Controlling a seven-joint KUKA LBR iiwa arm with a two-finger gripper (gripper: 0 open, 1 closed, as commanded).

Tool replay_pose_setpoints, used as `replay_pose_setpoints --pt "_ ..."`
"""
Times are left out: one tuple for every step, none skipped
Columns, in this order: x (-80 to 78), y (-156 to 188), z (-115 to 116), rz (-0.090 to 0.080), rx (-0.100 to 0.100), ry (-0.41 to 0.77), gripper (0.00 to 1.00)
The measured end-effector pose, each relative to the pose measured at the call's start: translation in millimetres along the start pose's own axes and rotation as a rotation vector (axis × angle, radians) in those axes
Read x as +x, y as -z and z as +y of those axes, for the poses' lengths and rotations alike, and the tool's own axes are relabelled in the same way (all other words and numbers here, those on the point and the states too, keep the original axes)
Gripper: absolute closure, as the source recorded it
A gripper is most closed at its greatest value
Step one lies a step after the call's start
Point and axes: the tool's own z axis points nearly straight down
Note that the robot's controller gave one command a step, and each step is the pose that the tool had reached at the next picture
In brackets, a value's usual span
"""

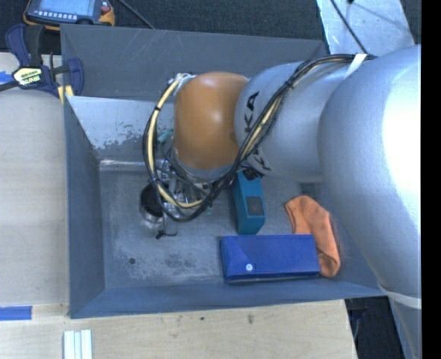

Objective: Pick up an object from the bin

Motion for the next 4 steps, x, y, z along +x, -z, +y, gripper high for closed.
replay_pose_setpoints --pt "-52.8 -12.9 -15.5 0.000 0.001 0.023 1.00" --pt "-52.8 -12.9 -15.5 0.000 0.001 0.023 1.00" --pt "-29.1 17.8 -11.1 0.009 0.003 0.027 1.00" --pt "-27.3 46.1 3.4 0.001 0.001 0.027 1.00"
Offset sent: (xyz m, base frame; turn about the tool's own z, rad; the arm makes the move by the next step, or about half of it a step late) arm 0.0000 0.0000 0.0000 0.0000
